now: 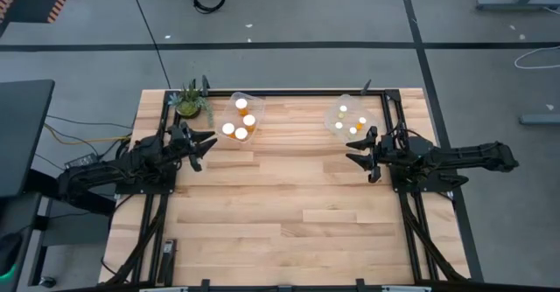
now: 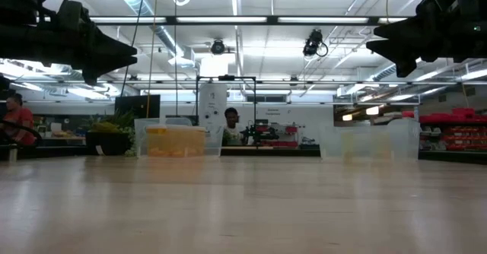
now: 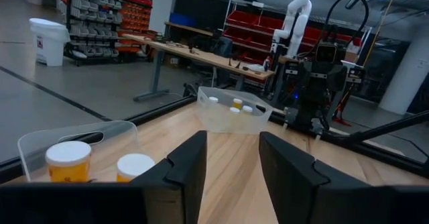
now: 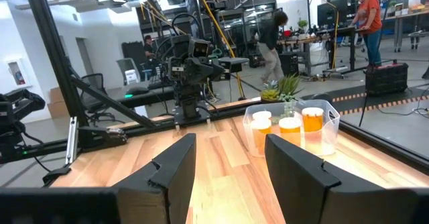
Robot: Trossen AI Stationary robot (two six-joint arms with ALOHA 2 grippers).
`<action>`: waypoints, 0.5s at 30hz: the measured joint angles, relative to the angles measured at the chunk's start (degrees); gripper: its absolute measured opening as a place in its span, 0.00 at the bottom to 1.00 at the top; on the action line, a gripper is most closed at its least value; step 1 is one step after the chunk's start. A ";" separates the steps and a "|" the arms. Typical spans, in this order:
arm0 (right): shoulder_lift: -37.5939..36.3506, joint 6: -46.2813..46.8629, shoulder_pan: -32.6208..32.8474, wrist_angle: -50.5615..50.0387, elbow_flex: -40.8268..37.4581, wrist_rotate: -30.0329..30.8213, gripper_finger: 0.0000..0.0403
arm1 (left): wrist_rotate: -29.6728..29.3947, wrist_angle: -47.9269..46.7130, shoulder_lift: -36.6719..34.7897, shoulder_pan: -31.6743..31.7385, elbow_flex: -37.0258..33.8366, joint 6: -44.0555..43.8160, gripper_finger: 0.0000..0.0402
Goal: Pick and place medicine bottles into bin by pill shape (circle, oval)
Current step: Return to Home Position
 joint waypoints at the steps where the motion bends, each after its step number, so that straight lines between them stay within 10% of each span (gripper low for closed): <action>1: 0.00 0.00 0.00 0.00 0.00 0.00 0.46 | 0.00 0.01 0.00 0.00 0.00 0.00 0.36; 15: 0.02 0.00 0.00 0.02 0.00 0.00 0.46 | 0.00 0.03 0.00 0.00 0.00 -0.02 0.37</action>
